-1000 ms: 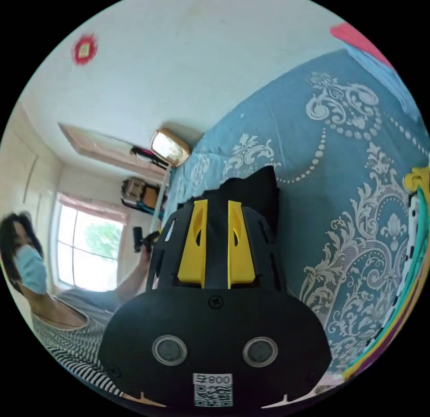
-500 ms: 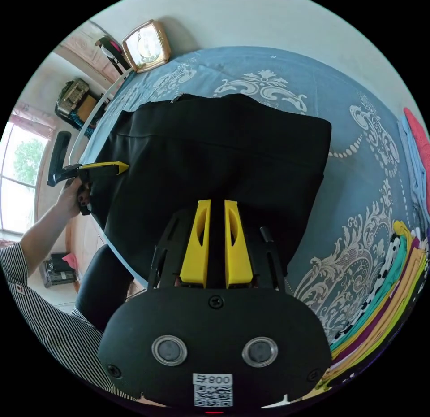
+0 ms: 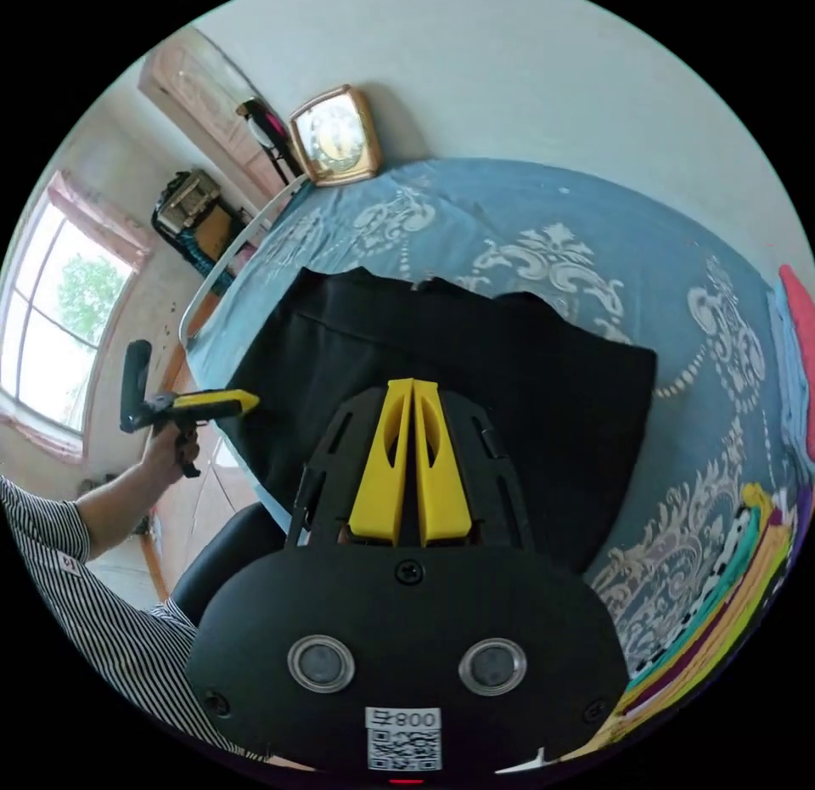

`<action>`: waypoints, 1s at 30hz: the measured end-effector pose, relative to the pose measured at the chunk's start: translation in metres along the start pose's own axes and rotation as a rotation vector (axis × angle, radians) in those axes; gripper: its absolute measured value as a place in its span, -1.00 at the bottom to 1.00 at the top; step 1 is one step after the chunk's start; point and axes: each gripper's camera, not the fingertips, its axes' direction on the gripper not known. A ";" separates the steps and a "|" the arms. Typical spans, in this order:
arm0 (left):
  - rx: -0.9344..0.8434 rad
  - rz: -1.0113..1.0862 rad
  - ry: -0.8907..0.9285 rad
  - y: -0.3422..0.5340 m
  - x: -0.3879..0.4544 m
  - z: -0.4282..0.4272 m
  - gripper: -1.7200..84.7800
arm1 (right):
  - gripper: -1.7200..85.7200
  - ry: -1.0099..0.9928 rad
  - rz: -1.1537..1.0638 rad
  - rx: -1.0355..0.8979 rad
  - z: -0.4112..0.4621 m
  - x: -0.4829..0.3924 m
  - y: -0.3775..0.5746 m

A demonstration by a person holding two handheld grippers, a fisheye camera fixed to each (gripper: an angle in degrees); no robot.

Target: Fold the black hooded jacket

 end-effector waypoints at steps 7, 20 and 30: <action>0.046 -0.022 0.061 0.020 -0.025 -0.015 -0.95 | -0.96 0.104 -0.055 -0.229 0.074 -0.034 -0.054; 0.226 -0.526 0.367 0.178 -0.130 -0.046 -0.70 | -0.96 0.003 0.014 0.024 -0.024 -0.057 -0.038; 0.325 -0.692 0.693 0.196 -0.138 0.016 -0.70 | -0.96 0.019 0.093 -0.002 -0.006 -0.044 -0.071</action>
